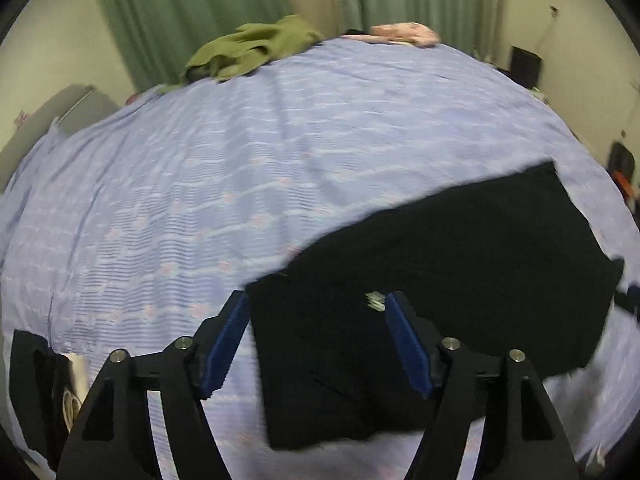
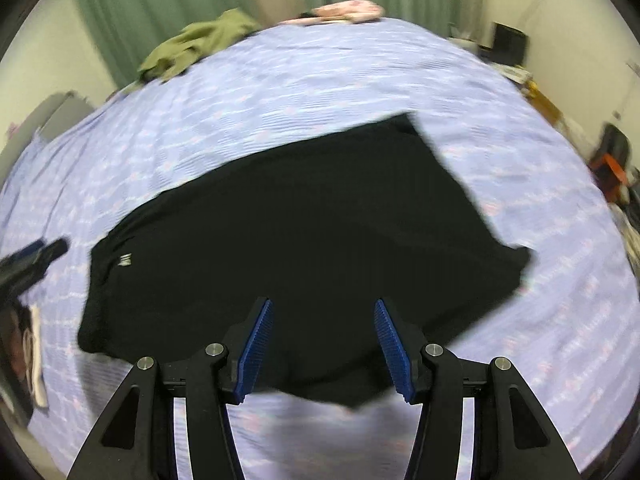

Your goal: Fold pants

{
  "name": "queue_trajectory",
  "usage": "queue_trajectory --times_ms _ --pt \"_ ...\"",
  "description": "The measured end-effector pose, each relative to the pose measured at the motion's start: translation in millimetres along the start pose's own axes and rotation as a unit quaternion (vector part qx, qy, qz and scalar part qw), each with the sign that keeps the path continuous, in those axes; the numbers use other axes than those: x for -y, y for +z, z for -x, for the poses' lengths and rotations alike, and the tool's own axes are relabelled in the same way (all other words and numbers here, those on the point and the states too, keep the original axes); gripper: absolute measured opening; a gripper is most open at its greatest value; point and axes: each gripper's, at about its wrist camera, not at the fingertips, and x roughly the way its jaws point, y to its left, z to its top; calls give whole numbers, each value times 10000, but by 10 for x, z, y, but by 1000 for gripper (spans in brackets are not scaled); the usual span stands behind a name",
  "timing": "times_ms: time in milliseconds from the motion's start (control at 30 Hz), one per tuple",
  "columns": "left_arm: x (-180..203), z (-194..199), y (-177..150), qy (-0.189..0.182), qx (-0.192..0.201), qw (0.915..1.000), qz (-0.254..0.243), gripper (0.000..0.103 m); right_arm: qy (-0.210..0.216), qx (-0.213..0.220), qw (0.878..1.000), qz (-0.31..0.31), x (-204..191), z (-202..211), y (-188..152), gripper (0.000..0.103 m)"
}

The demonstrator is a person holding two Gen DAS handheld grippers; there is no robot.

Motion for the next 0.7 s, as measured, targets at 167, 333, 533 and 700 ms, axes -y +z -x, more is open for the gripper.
queue_trajectory --times_ms 167,333,533,700 --pt "482 -21 -218 -216 -243 9992 -249 73 -695 -97 9969 -361 581 65 -58 54" --pt "437 -14 -477 -528 -541 9952 623 81 -786 -110 9947 -656 660 126 -64 56" --pt "-166 -66 -894 -521 -977 9709 2122 86 -464 -23 9987 -211 185 56 -54 75" --pt "-622 -292 -1323 -1035 -1219 9216 3536 87 -55 -222 9992 324 -347 -186 -67 75"
